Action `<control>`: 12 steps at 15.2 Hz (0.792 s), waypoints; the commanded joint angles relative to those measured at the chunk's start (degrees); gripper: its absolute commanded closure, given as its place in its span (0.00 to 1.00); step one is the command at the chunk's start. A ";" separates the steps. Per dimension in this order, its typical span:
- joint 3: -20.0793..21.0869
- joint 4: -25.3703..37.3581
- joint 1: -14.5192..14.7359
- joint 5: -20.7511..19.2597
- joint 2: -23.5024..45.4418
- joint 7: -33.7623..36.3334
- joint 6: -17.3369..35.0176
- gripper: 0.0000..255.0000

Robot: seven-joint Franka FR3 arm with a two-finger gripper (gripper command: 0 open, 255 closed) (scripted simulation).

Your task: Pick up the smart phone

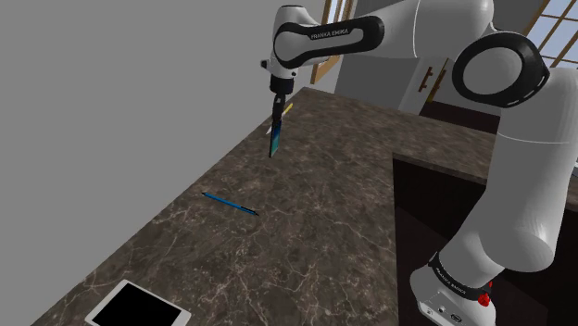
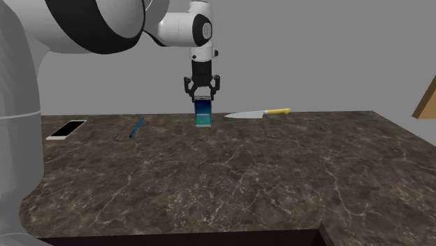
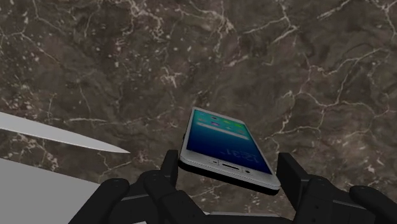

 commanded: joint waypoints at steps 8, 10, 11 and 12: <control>-0.05 5.31 -0.03 -0.07 -0.52 0.08 -5.89 1.00; -0.05 6.86 -0.03 -0.07 -0.51 0.10 -7.44 1.00; -0.05 7.67 -0.03 -0.07 -0.49 0.11 -8.22 1.00; -0.05 8.50 -0.03 -0.07 -0.44 0.12 -9.01 1.00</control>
